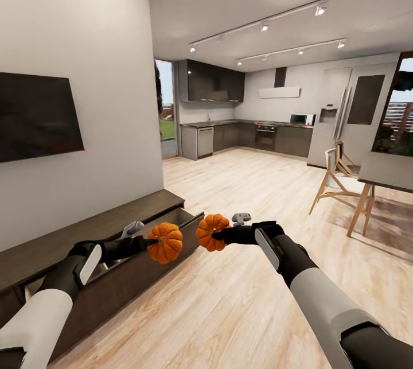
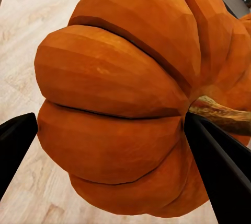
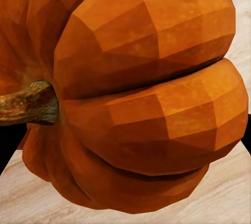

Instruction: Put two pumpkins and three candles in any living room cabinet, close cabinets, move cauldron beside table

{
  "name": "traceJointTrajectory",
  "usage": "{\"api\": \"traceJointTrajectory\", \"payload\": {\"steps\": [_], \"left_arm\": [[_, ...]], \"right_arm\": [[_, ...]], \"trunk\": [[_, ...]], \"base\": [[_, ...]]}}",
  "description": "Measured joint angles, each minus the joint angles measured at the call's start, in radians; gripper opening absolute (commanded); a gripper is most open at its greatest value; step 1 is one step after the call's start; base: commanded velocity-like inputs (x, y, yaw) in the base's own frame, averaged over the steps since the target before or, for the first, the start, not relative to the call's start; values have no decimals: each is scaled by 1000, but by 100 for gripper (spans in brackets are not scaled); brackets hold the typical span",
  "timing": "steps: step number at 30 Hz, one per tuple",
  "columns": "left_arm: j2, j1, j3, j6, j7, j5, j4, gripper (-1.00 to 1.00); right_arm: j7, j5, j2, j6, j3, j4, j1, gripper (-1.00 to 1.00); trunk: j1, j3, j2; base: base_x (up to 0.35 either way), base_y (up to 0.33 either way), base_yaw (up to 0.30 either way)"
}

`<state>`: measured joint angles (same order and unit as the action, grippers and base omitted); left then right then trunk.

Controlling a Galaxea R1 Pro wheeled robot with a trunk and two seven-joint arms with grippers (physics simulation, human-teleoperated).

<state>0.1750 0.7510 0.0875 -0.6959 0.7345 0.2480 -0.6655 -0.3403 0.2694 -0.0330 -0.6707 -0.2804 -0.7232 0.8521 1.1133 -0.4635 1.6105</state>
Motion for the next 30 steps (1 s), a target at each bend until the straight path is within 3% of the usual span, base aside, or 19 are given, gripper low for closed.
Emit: {"api": "traceJointTrajectory", "payload": {"steps": [30], "left_arm": [[0,0,0,0,0,-1,1,-100]], "right_arm": [[0,-1,1,0,0,0,0,-100]], "trunk": [[-1,0,0]], "base": [[143,0,0]]}}
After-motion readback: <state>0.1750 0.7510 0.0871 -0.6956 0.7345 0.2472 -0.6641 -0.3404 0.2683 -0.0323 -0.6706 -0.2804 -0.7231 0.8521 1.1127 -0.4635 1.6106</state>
